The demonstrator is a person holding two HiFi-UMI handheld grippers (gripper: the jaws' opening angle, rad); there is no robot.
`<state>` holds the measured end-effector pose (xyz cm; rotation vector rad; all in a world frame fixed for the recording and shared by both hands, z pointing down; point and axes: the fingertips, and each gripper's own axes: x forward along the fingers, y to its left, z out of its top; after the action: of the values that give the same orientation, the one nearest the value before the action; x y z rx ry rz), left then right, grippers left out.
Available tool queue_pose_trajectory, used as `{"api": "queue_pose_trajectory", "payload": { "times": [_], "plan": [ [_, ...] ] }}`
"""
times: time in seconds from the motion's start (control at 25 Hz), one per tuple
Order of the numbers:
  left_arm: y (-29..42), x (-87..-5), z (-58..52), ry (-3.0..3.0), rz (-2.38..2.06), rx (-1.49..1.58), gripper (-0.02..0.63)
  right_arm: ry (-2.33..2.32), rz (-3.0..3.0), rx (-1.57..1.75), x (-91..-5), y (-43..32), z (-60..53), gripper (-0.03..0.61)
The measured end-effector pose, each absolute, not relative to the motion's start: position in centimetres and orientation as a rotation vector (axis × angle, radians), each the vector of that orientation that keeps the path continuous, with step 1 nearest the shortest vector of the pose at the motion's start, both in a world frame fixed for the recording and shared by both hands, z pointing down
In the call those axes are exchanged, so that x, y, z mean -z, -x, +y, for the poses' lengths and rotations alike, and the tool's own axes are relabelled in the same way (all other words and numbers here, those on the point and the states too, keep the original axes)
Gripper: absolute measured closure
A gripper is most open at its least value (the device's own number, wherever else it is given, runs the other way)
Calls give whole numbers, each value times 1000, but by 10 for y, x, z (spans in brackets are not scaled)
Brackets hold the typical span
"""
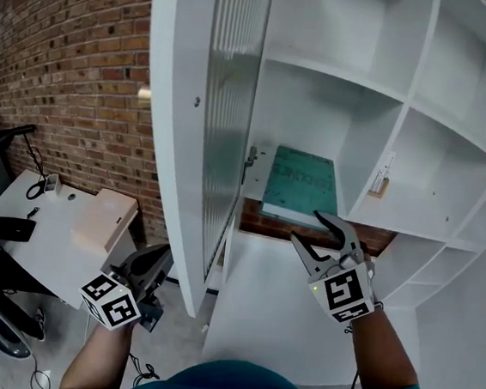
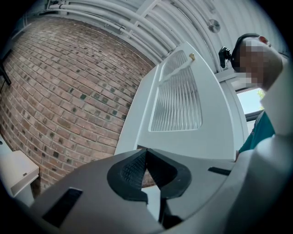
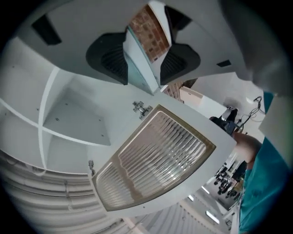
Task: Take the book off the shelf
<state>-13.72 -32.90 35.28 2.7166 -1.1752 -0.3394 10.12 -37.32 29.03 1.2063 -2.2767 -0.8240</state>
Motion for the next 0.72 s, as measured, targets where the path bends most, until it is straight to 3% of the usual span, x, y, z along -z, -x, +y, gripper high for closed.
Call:
{"api": "queue_pose_trajectory", "payload": {
  "times": [0.28,0.72],
  "plan": [
    [143,-357,-334,-2711,-1175,337,598,-1115,-2035,915,-315,-94,-401,322],
    [152,-362,-335,-2691,-1184,329,598,-1072,-1707,1027,-334,-95,-437,319]
  ]
}}
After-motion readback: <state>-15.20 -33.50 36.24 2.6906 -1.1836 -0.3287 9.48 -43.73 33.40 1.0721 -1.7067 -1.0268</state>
